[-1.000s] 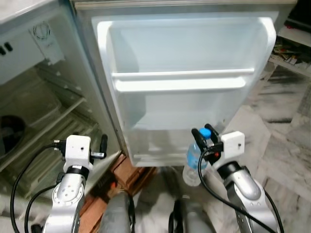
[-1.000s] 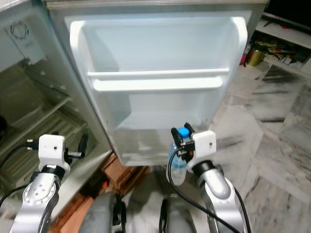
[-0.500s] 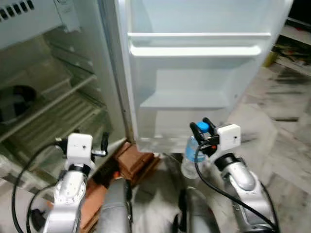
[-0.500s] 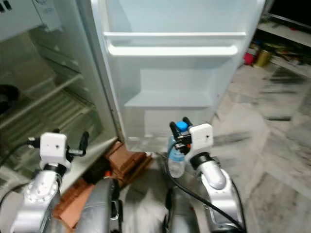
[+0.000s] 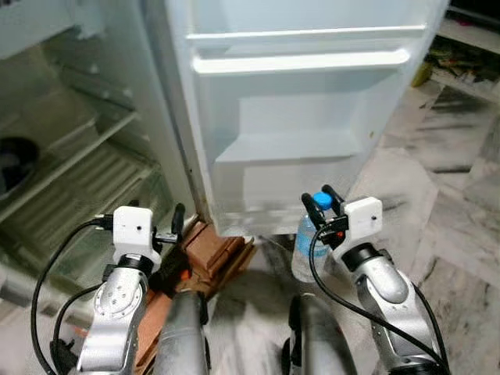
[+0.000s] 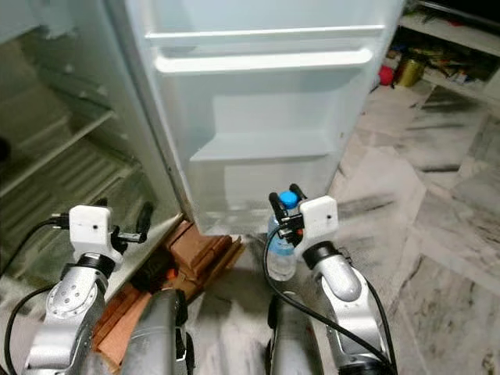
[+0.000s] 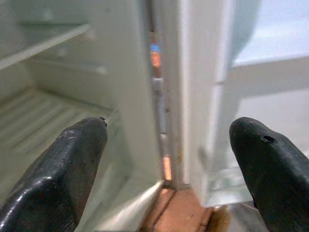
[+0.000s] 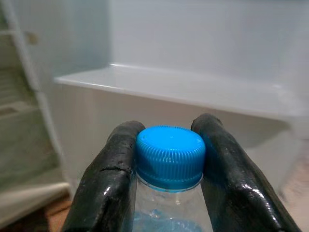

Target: Restocking fridge

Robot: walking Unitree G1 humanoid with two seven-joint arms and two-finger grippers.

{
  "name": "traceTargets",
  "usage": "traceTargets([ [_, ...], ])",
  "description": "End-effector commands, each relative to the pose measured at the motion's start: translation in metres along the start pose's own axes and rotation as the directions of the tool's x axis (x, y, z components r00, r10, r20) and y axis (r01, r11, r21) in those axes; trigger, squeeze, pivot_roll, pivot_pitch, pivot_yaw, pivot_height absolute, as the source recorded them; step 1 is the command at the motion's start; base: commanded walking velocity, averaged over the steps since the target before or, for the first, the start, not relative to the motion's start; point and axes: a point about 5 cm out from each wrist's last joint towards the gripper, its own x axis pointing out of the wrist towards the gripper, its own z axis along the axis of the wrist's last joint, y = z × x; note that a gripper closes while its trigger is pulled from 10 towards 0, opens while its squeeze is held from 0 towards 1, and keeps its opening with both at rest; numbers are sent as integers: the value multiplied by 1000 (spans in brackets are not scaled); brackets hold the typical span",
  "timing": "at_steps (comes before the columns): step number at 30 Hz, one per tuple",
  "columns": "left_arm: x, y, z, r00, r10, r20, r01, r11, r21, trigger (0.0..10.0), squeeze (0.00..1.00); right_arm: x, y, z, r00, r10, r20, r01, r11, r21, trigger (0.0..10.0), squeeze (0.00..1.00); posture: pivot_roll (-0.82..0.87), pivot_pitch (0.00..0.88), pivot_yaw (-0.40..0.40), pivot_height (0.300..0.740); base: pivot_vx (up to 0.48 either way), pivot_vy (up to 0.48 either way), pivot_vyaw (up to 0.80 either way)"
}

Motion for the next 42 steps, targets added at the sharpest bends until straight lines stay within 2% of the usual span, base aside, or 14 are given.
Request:
traceTargets([
  [1, -1, -1, 0, 1000, -13, -1, 13, 1000, -11, 10000, 0, 2, -6, 6, 999, -19, 30, 20, 1000, -21, 10000, 0, 17, 136, -7, 645, 345, 0, 0],
  [12, 1, -3, 0, 1000, -23, 0, 23, 1000, -12, 10000, 0, 3, -6, 5, 999, -19, 34, 20, 999, -29, 10000, 0, 14, 133, -3, 645, 319, 0, 0],
  [18, -2, -5, 0, 1000, -16, -2, 16, 1000, -13, 10000, 0, 1, -4, 2, 1000, -1, 28, 2, 999, -32, 10000, 0, 18, 139, -2, 645, 0, 0, 0],
  [20, -9, 2, -4, 999, 22, -25, -23, 1000, -2, 10000, 0, 1, -4, 3, 1000, 7, 27, -6, 999, -36, 10000, 0, 20, 143, -1, 645, 0, 0, 0],
  [24, -16, 6, -7, 998, 40, -45, -40, 999, 2, 10000, 0, 0, -4, 3, 1000, 9, 28, -8, 999, -37, 10000, 0, 24, 148, -1, 645, 0, 0, 0],
  [26, -28, 10, -14, 995, 39, -91, -39, 999, 2, 10000, 0, 0, -4, 3, 1000, 11, 28, -10, 999, -39, 10000, 0, 32, 157, -1, 645, 0, 0, 0],
  [28, -32, 10, -20, 991, 34, -126, -35, 999, -2, 10000, 0, 0, -3, 2, 999, 17, 27, -16, 999, -47, 10000, 0, 38, 163, -2, 645, 0, 0, 0],
  [30, -34, 8, -26, 986, 12, -169, -14, 1000, -10, 10000, 0, 3, -3, 0, 999, 22, 27, -21, 998, -64, 10000, 0, 44, 172, -5, 645, 0, 0, 0],
  [32, -33, 6, -27, 984, -5, -178, -1, 1000, -29, 10000, 0, 7, -3, 0, 999, 31, 30, -29, 996, -80, 10000, 0, 44, 175, -4, 645, 0, 0, 0],
  [38, -35, 6, -28, 981, -4, -193, 1, 1000, -18, 10000, 0, 11, -2, 0, 998, 44, 34, -41, 995, -96, 10000, 0, 50, 187, -1, 645, 0, 0, 0],
  [42, -38, 5, -27, 980, -11, -200, 8, 1000, -16, 10000, 0, 18, 0, -2, 996, 76, 38, -69, 986, -154, 10000, 0, 63, 198, -1, 620, 0, 0, 0],
])
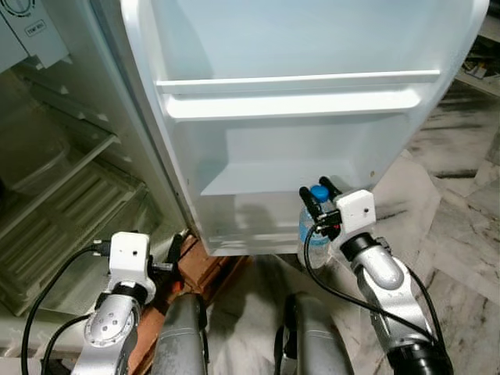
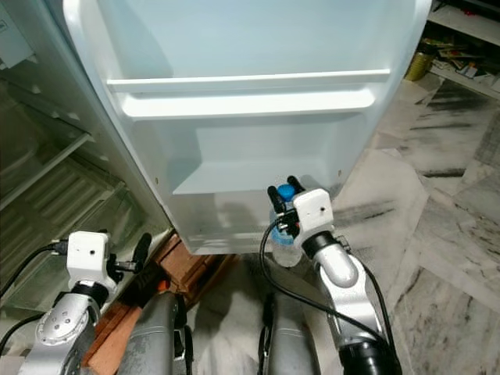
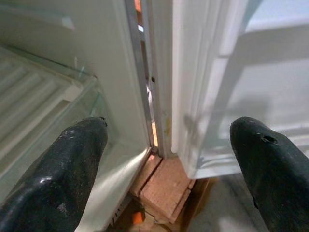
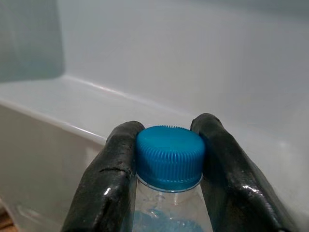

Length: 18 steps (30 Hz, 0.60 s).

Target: Restocking fridge

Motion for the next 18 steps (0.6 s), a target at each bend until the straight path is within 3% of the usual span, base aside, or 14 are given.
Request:
traceTargets([
  [1, -4, 1, -2, 1000, -8, -21, 8, 1000, 8, 10000, 0, 2, 3, 1, 1000, 16, 14, -15, 1000, -21, 10000, 0, 67, 202, -1, 615, 0, 0, 0],
  [11, -3, 4, 8, 1000, 27, 13, -28, 999, 24, 10000, 0, 8, -3, 2, 999, 32, 38, -30, 999, -43, 10000, 0, 73, 215, -7, 571, 0, 0, 0],
  [18, -4, -1, 8, 1000, 20, 3, -20, 998, 56, 10000, 0, 15, 6, 9, 988, 129, 79, -116, 982, -152, 10000, 0, 77, 225, -4, 571, 0, 0, 0],
])
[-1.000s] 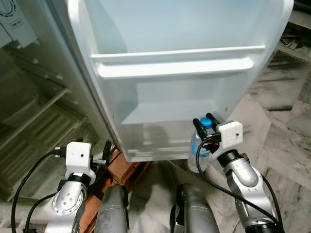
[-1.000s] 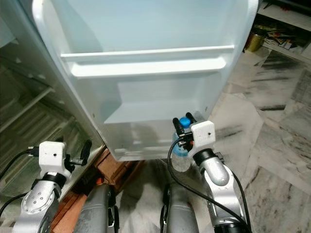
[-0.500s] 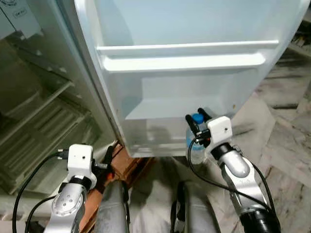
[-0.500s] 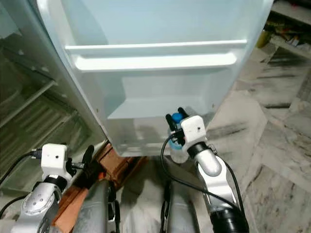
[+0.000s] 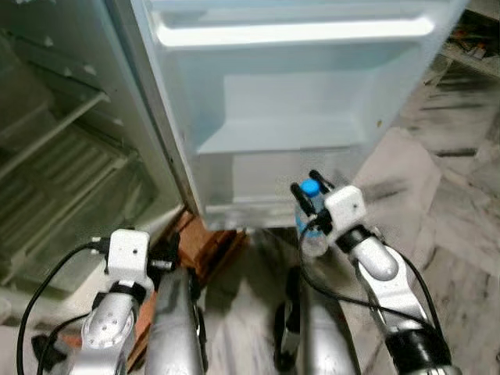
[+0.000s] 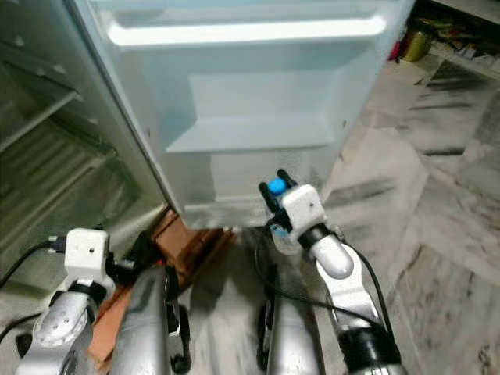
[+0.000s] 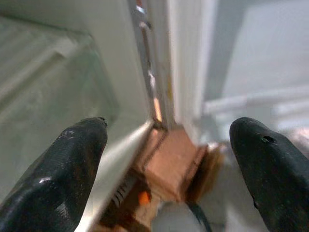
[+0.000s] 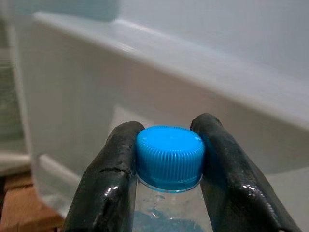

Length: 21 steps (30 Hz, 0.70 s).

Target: Restocking fridge

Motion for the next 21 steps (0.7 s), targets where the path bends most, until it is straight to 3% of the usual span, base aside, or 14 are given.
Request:
traceTargets([
  [1, -1, 2, 4, 1000, 12, 6, -12, 1000, 7, 10000, 0, 6, 1, 6, 999, 16, 35, -15, 999, -34, 10000, 0, 79, 227, -4, 571, 0, 0, 0],
  [8, -3, 1, 9, 999, 36, 18, -37, 999, 23, 10000, 0, 23, -5, 8, 997, 50, 57, -44, 994, -100, 10000, 0, 97, 248, -4, 551, 0, 0, 0],
  [13, -9, 3, 13, 999, 42, 12, -42, 999, 17, 10000, 0, 45, -20, 18, 993, 69, 92, -46, 970, -238, 10000, 0, 133, 284, 1, 541, 0, 0, 0],
  [21, -16, 3, 17, 999, 46, 11, -46, 999, 28, 10000, 0, 69, -36, 36, 988, 58, 141, -8, 942, -335, 10000, 0, 169, 304, 0, 541, 0, 0, 0],
])
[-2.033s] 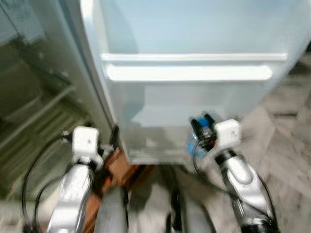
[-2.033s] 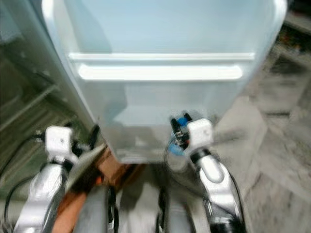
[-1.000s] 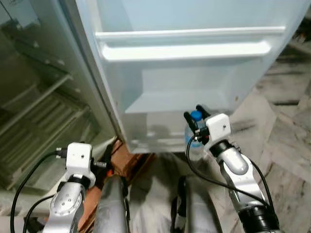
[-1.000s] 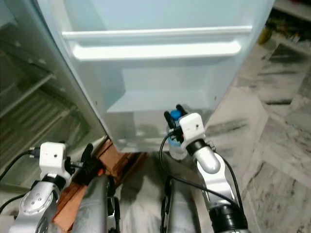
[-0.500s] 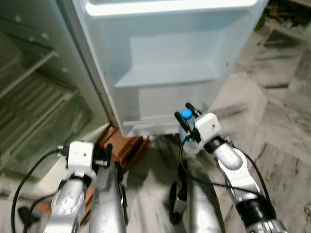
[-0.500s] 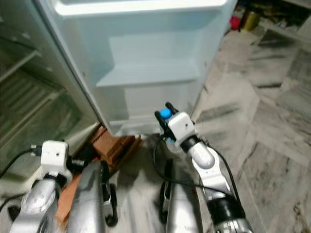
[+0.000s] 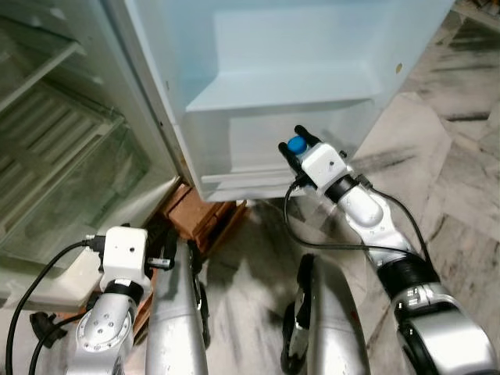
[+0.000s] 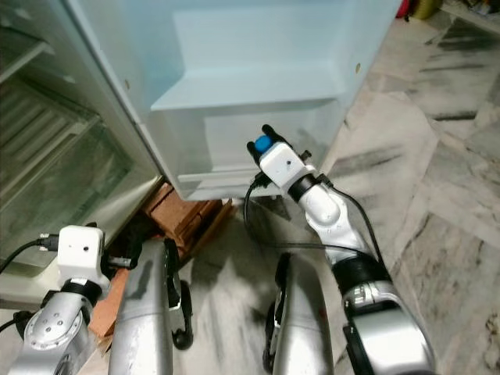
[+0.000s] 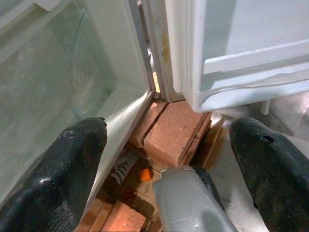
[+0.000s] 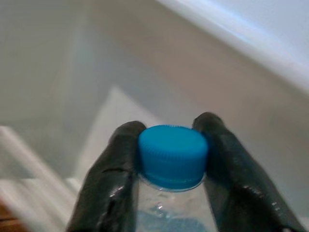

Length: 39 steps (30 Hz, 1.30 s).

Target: Restocking fridge

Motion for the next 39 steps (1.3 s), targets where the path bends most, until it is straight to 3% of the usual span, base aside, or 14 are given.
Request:
traceTargets([
  [1, -6, 2, -1, 1000, 14, -19, -14, 1000, 8, 10000, 0, 7, -7, 10, 998, -13, 55, 16, 998, -62, 10000, 0, 172, 309, -2, 541, 0, 0, 0],
  [7, -10, 2, -2, 999, 14, -32, -14, 1000, 7, 10000, 0, 14, -20, 13, 997, -19, 81, 34, 981, -191, 10000, 0, 187, 314, -15, 541, 0, 0, 0],
  [12, -13, 2, -1, 999, 23, -38, -23, 1000, 3, 10000, 0, 24, -31, 27, 988, -40, 149, 72, 973, -219, 10000, 0, 191, 321, -22, 541, 0, 0, 0],
  [17, -14, 3, -1, 999, 28, -40, -28, 1000, 6, 10000, 0, 30, -32, 35, 980, -26, 199, 88, 946, -311, 10000, 0, 194, 318, -25, 541, 0, 0, 0],
  [18, -14, 3, -1, 999, 28, -40, -28, 1000, 6, 10000, 0, 30, -32, 35, 980, -26, 199, 88, 946, -311, 10000, 0, 194, 318, -25, 541, 0, 0, 0],
  [19, -13, 3, -1, 999, 29, -40, -29, 1000, 6, 10000, 0, 28, -21, 31, 981, 59, 187, 18, 923, -385, 10000, 0, 199, 318, -27, 541, 0, 0, 0],
  [21, -13, 3, -1, 999, 31, -40, -30, 1000, 7, 10000, 0, 24, -10, 23, 978, 132, 161, -49, 897, -439, 10000, 0, 196, 319, -25, 541, 0, 0, 0],
  [30, -19, 2, 2, 999, 34, -35, -33, 999, 17, 10000, 0, 13, 1, 2, 983, 171, 64, -119, 866, -485, 10000, 0, 214, 345, -23, 541, 0, 0, 0],
  [36, -23, 2, 3, 999, 16, -43, -15, 999, 32, 10000, 0, 14, 0, 2, 990, 119, 73, -77, 901, -427, 10000, 0, 215, 355, -18, 541, 0, 0, 0],
  [39, -23, 2, 3, 999, 18, -48, -16, 999, 40, 10000, 0, 13, -6, -6, 1000, 14, 22, -5, 941, -339, 10000, 0, 219, 360, -10, 541, 0, 0, 0],
])
